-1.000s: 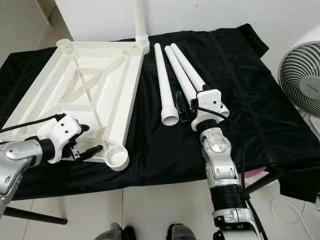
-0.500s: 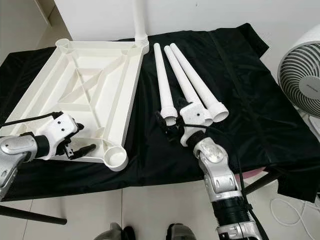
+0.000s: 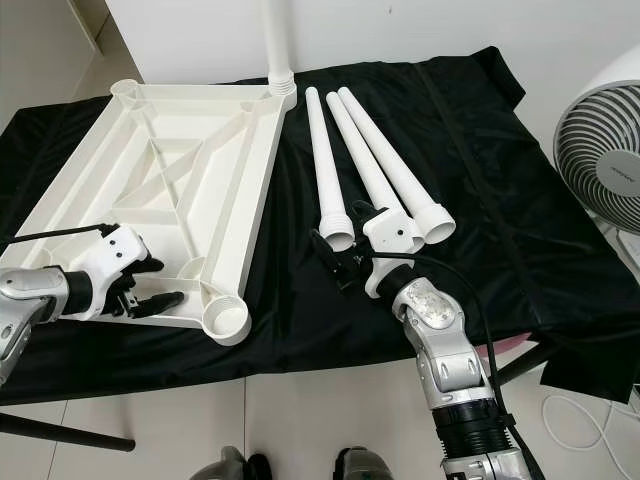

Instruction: Building children table

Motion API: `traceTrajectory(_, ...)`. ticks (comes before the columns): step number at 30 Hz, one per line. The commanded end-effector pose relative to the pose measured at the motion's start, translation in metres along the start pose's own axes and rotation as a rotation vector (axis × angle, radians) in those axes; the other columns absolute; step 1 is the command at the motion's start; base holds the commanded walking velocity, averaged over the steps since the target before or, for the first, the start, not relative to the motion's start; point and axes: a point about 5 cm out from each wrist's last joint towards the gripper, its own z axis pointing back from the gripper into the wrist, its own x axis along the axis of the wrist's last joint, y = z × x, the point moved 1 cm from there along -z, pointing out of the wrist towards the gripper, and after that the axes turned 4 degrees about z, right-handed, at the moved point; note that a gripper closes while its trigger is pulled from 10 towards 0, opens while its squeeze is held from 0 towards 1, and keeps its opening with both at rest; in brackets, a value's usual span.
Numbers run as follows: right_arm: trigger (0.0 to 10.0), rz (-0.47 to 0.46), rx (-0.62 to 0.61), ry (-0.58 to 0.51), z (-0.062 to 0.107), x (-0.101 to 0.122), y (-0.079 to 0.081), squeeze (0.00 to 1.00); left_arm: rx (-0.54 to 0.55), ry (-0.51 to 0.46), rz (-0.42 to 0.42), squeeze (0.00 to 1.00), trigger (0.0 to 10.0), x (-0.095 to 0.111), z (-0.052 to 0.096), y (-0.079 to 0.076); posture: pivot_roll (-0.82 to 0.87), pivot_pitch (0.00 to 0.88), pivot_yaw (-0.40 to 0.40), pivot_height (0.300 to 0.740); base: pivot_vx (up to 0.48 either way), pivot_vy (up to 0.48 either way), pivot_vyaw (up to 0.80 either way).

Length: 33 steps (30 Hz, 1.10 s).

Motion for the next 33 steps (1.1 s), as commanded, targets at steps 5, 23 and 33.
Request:
traceTrajectory(5,10.0,-0.005,-0.006,0.014,0.003,-0.002,0.003,0.00,-0.103,0.011,0.078,0.00,0.0,-0.010,0.001,-0.005,-0.11,0.112,0.136,0.740,0.000,0.000,0.00)
traceTrajectory(23,10.0,-0.003,-0.048,0.006,0.000,-0.001,0.000,0.00,-0.011,-0.161,0.134,0.00,0.0,0.013,-0.023,-0.011,-0.11,0.111,0.144,0.740,0.000,0.000,0.00)
traceTrajectory(33,10.0,-0.011,-0.077,0.001,-0.004,0.000,-0.002,0.00,0.030,-0.339,0.119,0.00,10.0,0.050,-0.073,-0.041,-0.11,0.129,0.129,0.740,0.000,0.000,0.00)
